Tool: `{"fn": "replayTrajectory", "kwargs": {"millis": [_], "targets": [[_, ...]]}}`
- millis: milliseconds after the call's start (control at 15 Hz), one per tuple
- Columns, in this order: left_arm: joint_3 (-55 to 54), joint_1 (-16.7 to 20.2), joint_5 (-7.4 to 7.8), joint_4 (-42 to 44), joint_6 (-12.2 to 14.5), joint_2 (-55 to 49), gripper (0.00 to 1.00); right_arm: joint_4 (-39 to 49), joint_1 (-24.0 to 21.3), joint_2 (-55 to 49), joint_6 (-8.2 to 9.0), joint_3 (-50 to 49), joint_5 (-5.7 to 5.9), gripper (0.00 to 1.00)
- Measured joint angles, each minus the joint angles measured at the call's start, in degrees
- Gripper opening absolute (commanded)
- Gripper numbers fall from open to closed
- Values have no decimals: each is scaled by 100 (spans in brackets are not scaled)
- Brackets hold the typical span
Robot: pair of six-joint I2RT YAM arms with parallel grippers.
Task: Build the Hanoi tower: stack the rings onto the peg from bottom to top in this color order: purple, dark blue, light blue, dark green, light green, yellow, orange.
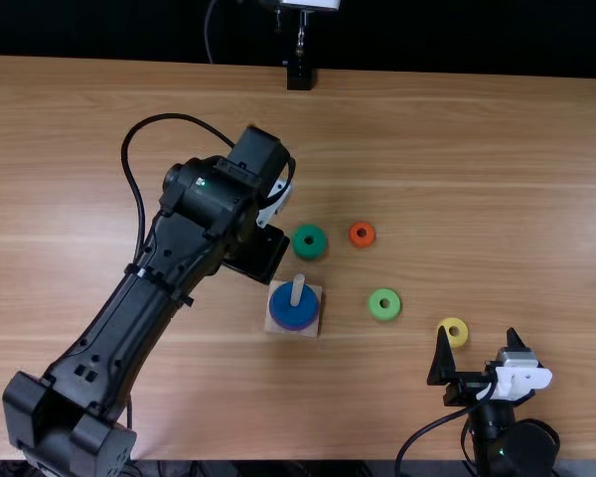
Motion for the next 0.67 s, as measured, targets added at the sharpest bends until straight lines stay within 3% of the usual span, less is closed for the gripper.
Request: {"fn": "replayTrajectory", "kwargs": {"millis": [333,667], "targets": [[267,-251,0,-280,-352,-227,0,2,0,0,2,0,2,100],[496,-586,-11,-273,-428,-348,0,2,0,0,0,0,4,100]]}}
